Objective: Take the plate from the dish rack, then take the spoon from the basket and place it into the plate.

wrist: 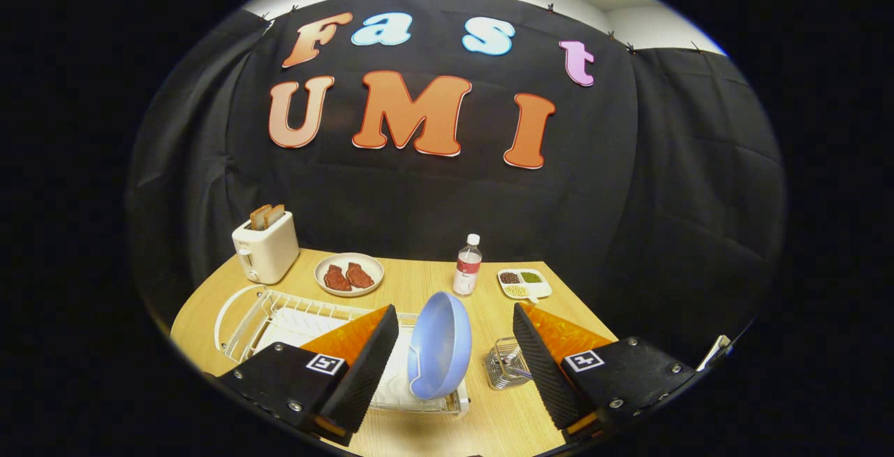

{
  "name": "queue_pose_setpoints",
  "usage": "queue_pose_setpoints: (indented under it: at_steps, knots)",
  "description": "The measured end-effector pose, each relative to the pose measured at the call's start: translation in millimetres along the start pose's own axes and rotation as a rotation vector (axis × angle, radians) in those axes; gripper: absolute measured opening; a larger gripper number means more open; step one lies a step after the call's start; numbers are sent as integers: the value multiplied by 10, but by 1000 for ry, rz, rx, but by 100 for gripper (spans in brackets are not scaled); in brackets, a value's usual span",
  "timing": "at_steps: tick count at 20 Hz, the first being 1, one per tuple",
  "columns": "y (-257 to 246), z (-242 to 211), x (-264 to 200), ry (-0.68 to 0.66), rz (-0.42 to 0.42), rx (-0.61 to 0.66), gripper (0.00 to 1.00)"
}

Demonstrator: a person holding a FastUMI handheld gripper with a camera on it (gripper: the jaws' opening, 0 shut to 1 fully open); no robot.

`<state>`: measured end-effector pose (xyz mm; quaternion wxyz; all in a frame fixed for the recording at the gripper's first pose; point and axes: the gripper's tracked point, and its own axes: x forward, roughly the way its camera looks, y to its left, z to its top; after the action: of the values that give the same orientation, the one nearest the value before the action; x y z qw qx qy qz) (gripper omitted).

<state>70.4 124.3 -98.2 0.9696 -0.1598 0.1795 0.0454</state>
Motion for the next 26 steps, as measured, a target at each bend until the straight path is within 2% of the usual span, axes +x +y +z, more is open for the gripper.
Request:
queue_pose_setpoints:
  at_steps: [6, 9, 13, 15, 16, 19, 22, 26]
  knots:
    - [87, -413, 463, 153, -34, -105, 98]
    - [48, -665, 685, 218, -77, -187, 93]
    - [49, -830, 762, 297, -107, -196, 73]
    - [56, -838, 816, 304, -122, -190, 49]
    - [53, -845, 850, 316, -139, -194, 31]
    - [-21, -842, 900, 339, -183, -182, 20]
    - [-18, -796, 897, 339, -191, -147, 12]
    - [-19, -627, 900, 303, -202, -185, 11]
